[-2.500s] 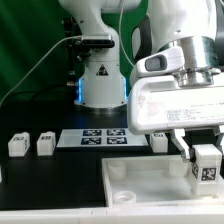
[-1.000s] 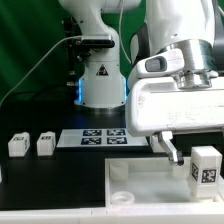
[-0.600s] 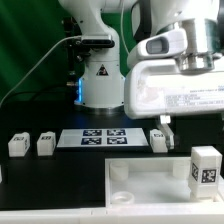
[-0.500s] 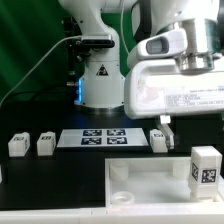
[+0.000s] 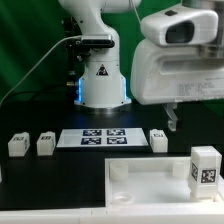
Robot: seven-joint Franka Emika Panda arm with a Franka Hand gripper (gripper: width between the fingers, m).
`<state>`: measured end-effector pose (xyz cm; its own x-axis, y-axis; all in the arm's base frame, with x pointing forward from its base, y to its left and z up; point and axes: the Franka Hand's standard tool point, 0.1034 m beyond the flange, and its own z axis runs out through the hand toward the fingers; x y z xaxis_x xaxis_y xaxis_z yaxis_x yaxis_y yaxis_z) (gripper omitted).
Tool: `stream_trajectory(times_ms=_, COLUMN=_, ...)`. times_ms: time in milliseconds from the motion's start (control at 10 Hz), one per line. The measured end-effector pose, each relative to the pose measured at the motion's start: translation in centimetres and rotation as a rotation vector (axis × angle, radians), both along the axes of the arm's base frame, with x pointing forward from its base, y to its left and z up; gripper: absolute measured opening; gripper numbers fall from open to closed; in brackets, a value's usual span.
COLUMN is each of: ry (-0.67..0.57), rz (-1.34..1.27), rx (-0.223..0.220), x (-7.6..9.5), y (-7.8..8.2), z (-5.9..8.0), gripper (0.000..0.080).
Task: Assemble one leg
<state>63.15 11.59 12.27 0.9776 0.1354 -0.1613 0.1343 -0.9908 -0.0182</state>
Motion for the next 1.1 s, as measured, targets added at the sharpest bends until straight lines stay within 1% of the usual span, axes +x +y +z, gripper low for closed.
stream_trajectory(times_ms=400, ry=-0.005, rz=-0.001, rx=0.001, x=-0.2, y=0.0, z=-0.1, gripper=0.0649)
stream_trajectory(times_ms=500, ry=-0.010, rz=-0.003, rx=0.001, x=0.0, y=-0.1, z=-0.5, gripper=0.0649)
stream_trajectory(times_ms=600, ry=-0.019, rz=-0.007, rx=-0.001, x=0.3, y=-0.3, z=-1.5, gripper=0.0649)
stream_trajectory(times_ms=700, ry=-0.020, rz=-0.009, rx=-0.002, x=0.4, y=-0.1, z=-2.2, gripper=0.0649)
stream_trajectory(times_ms=900, ry=-0.055, rz=-0.014, rx=0.002, x=0.8, y=0.1, z=-3.1, gripper=0.0649)
stream_trajectory(times_ms=1100, ry=-0.068, rz=-0.018, rx=0.001, x=0.6, y=-0.3, z=-4.0, gripper=0.0649)
